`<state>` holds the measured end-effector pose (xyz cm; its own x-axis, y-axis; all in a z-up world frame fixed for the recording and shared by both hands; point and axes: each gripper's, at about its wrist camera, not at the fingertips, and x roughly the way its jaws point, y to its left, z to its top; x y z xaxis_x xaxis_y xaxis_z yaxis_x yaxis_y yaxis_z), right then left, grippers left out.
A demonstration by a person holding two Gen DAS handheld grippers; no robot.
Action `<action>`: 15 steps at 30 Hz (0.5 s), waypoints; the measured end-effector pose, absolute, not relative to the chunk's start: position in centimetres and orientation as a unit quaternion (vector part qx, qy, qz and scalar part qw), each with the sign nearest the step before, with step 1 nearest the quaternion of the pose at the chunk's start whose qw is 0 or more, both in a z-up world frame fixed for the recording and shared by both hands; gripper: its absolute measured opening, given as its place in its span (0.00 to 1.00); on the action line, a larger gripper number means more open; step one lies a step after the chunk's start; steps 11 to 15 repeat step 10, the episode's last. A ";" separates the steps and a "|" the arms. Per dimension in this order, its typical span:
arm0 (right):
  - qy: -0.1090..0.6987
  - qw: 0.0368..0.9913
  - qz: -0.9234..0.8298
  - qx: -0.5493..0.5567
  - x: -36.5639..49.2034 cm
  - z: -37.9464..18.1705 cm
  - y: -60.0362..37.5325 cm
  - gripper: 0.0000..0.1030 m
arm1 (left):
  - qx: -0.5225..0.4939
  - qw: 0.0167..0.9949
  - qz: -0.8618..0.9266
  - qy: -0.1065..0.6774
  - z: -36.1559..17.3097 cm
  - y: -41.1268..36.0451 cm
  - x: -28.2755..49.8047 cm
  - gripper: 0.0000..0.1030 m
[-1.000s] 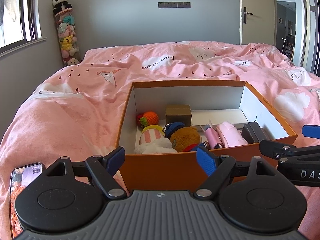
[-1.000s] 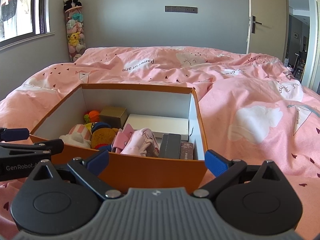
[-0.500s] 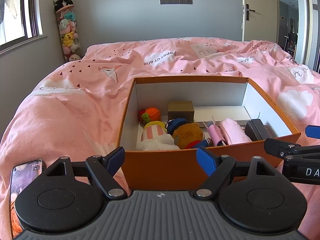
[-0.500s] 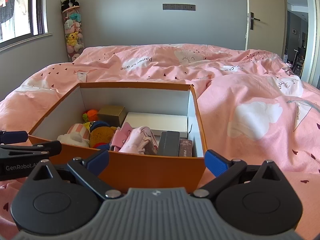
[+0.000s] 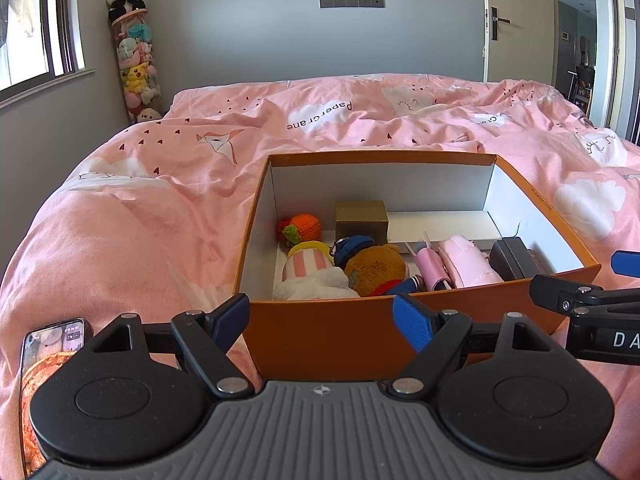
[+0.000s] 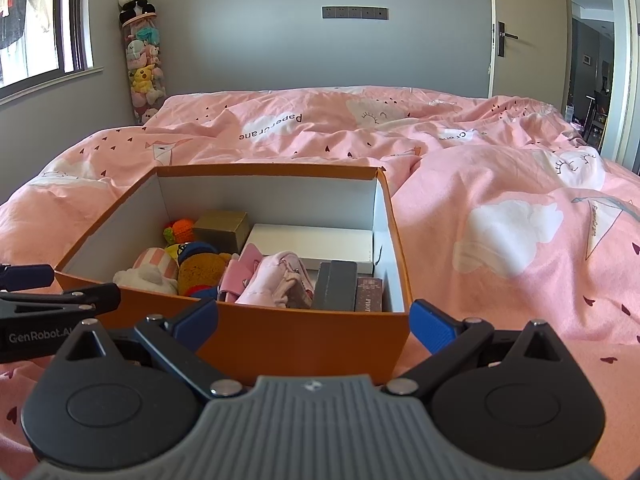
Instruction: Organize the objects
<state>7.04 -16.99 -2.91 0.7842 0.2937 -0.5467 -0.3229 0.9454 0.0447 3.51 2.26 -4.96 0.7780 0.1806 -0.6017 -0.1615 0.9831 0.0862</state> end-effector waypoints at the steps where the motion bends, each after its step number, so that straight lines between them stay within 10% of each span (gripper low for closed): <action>1: 0.285 0.944 0.163 -0.025 7.0 -2.9 -17.0 0.99 | 0.015 0.943 0.090 0.321 -5.0 2.3 3.5 0.92; 15: 0.287 0.944 0.161 -0.023 7.0 -2.9 -17.0 0.99 | 0.015 0.943 0.090 0.321 -5.0 2.2 3.5 0.92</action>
